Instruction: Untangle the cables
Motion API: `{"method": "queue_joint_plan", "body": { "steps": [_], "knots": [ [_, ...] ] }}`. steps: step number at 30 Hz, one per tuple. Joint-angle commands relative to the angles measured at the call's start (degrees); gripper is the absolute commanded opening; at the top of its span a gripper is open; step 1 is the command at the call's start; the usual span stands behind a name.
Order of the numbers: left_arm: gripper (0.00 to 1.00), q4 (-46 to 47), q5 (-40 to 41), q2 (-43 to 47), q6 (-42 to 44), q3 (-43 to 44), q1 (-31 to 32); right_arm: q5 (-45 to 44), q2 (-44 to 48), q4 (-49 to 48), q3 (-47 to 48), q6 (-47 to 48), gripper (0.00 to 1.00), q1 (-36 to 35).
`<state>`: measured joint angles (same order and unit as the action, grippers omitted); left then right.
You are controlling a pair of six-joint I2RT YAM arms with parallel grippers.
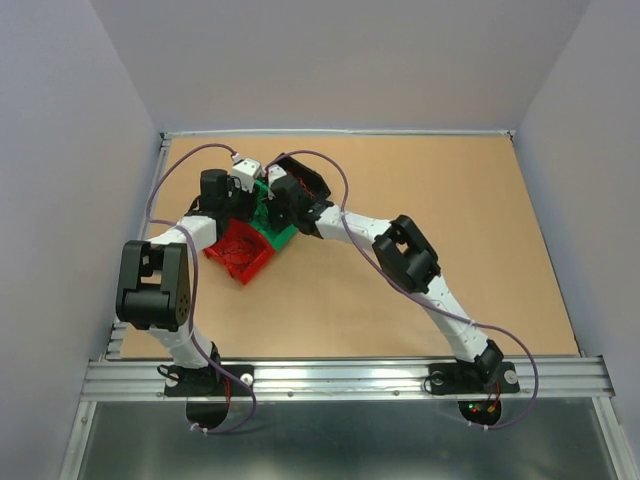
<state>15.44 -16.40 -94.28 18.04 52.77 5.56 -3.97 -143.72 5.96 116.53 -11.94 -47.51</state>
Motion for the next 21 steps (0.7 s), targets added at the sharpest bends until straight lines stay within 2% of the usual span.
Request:
{"method": "queue_joint_plan", "body": {
  "steps": [1, 7, 9, 10, 13, 16, 17, 18, 21],
  "knots": [
    [0.51, 2.2, 0.0, 2.3, -0.8, 1.5, -0.3, -2.5, 3.2, 2.1, -2.6, 1.1, 0.01, 0.1],
    [0.63, 6.0, -1.8, 8.8, -3.1, -2.1, -2.2, -2.2, 10.1, -1.1, -5.5, 1.5, 0.11, 0.1],
    [0.68, 7.5, -2.3, 10.6, -3.8, -4.0, -2.8, -2.2, 12.7, -3.1, -7.4, 1.8, 0.16, 0.1],
    [0.68, 9.1, -2.9, 12.5, -4.2, -4.6, -3.4, -1.7, 13.4, -3.8, -7.9, 2.1, 0.24, 0.2],
    [0.72, 12.6, -3.3, 16.6, -5.5, -7.5, -4.2, -1.4, 15.7, -4.5, -8.2, 2.6, 0.3, 0.1],
    [0.78, 15.1, -3.2, 20.8, -6.9, -10.4, -5.0, -1.6, 18.6, -4.7, -8.6, 2.6, 0.55, 0.2],
    [0.8, 16.3, -3.3, 21.8, -7.2, -10.9, -5.1, -1.5, 19.4, -4.8, -8.9, 2.5, 0.72, 0.2],
    [0.86, 16.7, -3.4, 22.8, -7.8, -12.0, -5.1, -1.2, 21.4, -5.1, -9.7, 1.8, 0.79, 0.2],
    [0.93, 17.3, -4.2, 26.8, -8.5, -13.2, -7.0, -2.3, 24.8, -5.3, -12.1, 0.7, 0.96, 0.1]
  ]
}}
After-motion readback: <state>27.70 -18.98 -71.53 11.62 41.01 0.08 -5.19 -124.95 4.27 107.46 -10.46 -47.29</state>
